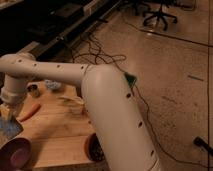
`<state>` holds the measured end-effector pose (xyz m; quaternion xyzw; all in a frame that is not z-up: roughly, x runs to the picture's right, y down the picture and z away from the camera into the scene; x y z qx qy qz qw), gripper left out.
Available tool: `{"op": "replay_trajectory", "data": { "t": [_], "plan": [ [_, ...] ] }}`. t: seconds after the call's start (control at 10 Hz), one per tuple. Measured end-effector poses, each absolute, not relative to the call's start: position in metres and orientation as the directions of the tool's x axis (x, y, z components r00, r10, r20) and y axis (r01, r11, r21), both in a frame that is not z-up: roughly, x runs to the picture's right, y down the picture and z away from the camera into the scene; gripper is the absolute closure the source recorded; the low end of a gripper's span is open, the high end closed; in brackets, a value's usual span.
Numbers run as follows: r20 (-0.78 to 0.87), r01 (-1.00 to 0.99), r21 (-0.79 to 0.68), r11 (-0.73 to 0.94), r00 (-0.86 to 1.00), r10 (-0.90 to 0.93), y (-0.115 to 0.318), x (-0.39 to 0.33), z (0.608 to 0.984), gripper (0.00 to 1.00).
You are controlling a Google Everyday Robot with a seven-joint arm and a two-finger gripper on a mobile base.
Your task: Place sponge in purple bowl
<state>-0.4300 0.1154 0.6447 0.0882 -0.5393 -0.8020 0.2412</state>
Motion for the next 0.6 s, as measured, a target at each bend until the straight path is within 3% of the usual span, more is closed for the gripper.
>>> {"op": "replay_trajectory", "data": {
  "t": [0.6],
  "plan": [
    [0.139,0.288,0.914,-0.285,-0.884,-0.446,0.144,-0.437,0.64,1.0]
  ]
}}
